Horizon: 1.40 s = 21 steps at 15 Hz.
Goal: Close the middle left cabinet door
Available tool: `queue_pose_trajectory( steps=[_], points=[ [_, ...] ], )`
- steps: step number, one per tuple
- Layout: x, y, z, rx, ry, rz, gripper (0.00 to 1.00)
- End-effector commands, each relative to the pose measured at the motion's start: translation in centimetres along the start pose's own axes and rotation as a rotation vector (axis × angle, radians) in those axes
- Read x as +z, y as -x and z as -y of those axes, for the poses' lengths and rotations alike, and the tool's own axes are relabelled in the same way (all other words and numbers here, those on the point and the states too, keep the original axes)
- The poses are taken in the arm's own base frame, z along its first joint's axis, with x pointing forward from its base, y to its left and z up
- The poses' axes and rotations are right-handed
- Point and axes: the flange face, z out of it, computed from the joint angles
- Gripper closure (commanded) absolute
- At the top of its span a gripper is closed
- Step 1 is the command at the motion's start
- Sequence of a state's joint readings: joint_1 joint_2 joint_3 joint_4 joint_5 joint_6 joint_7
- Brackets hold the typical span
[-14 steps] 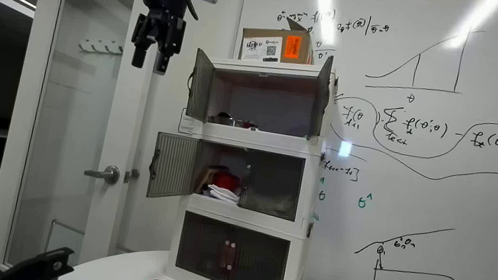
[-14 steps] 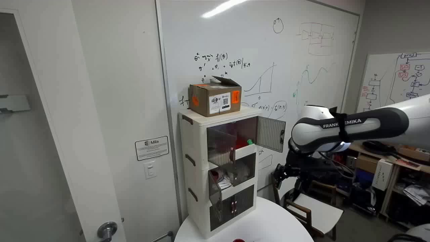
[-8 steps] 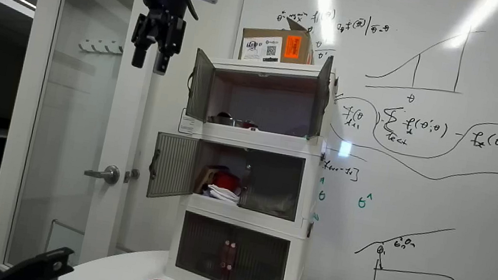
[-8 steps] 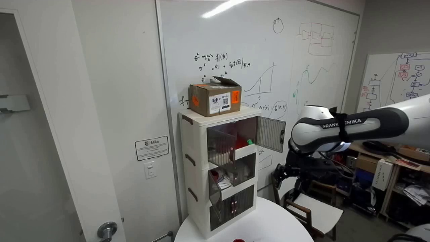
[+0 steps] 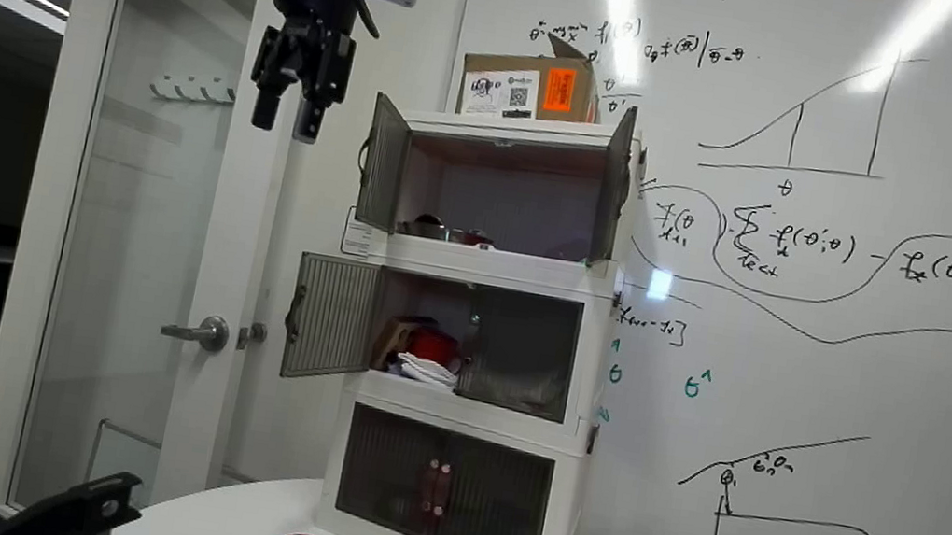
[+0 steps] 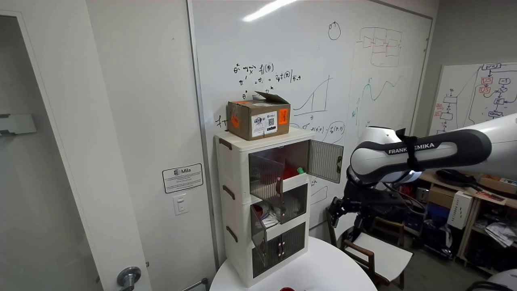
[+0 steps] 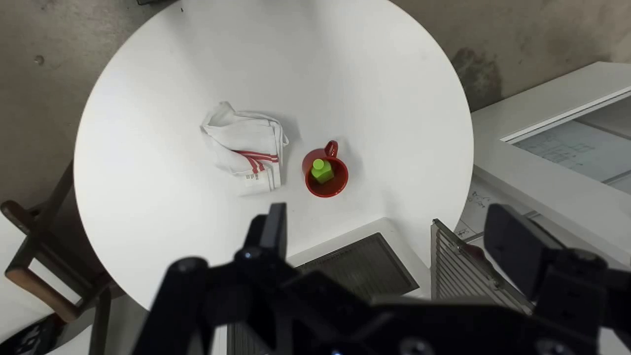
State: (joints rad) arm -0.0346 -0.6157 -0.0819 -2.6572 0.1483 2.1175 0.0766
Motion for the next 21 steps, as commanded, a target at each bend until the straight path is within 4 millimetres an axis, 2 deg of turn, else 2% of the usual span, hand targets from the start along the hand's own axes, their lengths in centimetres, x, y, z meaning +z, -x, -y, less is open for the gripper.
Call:
queue_pose_trajectory(
  steps=[1,3,5,8,9,14,21],
  points=[
    [-0.1,0.0,0.0,0.000,0.000,0.001,0.00],
    [-0.8,-0.4,1.2,-0.004,0.061,-0.137,0.00],
    [-1.0,-1.7,3.0,0.002,0.073,-0.247,0.00],
    [1.2,-3.6,6.6,0.049,0.094,-0.401,0.00],
    [2.6,-4.2,7.8,0.076,0.111,-0.431,0.00],
    [6.1,-6.3,11.6,0.143,0.259,-0.413,0.00],
    [7.8,-9.4,16.1,0.195,0.347,-0.359,0.00]
  ],
)
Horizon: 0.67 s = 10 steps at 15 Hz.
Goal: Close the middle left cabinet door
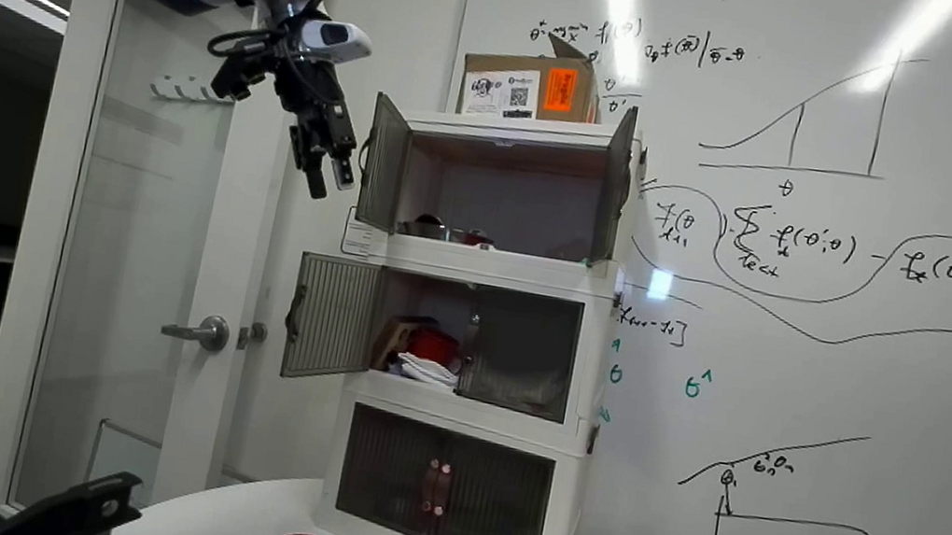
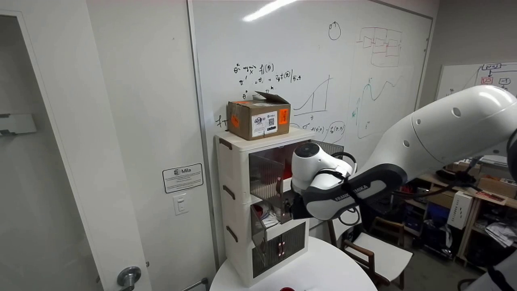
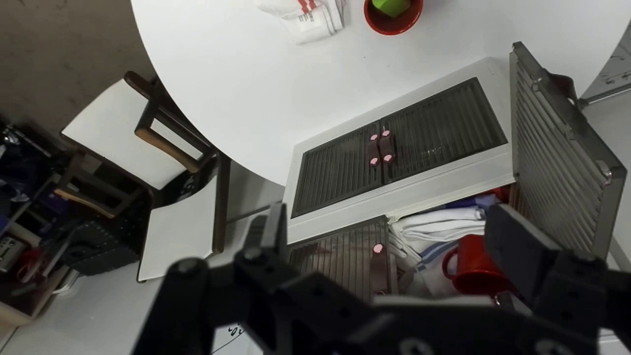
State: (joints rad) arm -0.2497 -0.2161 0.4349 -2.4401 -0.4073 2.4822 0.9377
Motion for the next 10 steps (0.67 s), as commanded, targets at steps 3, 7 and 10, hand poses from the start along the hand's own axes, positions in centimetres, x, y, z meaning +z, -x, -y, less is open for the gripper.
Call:
queue_pose_trajectory(
  steps=[3,7,10],
  points=[
    [2.0,-0.3,5.1,0.059,-0.012,0.029,0.00],
    [3.5,1.6,8.2,0.090,-0.025,0.004,0.00],
    [3.4,2.3,10.0,0.144,-0.067,-0.049,0.00]
  ],
)
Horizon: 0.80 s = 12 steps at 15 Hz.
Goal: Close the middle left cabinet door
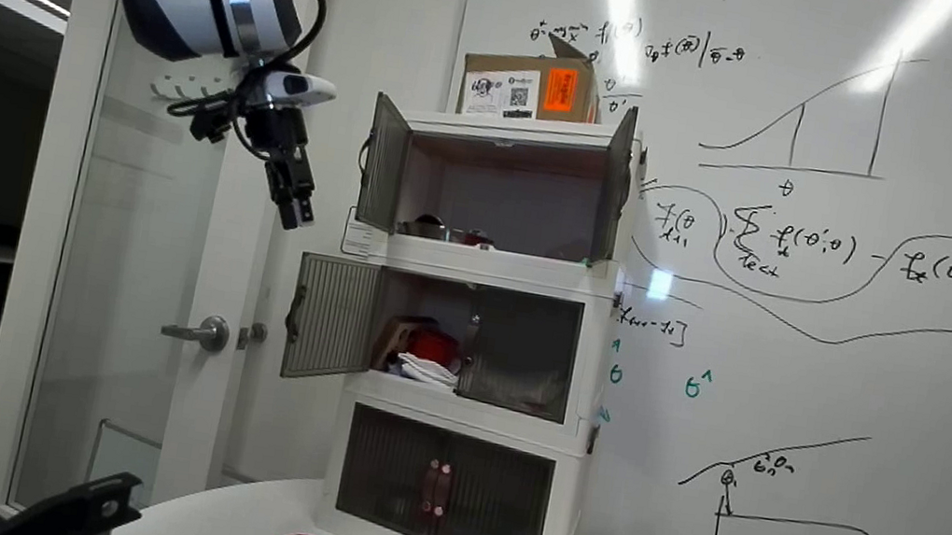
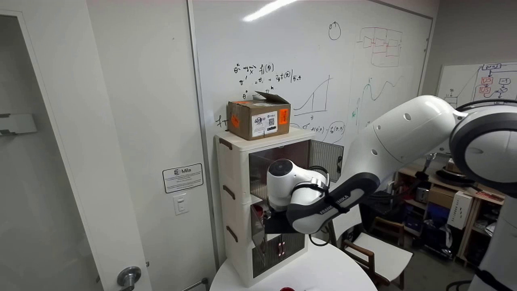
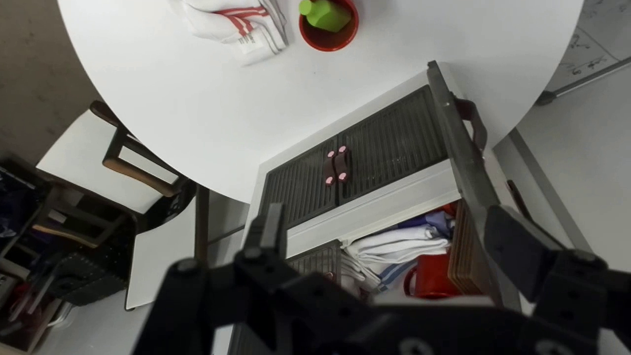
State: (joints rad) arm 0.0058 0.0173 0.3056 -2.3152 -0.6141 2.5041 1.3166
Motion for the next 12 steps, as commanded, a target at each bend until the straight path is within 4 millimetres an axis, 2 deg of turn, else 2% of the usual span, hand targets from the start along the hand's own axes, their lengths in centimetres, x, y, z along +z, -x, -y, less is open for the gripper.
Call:
queue_pose_trajectory(
  steps=[1,6,12],
  points=[
    [0.2,0.2,2.2,0.067,-0.048,-0.055,0.00],
    [1.8,1.4,3.3,0.081,-0.043,-0.043,0.00],
    [3.4,1.2,4.8,0.007,-0.093,-0.108,0.00]
  ],
)
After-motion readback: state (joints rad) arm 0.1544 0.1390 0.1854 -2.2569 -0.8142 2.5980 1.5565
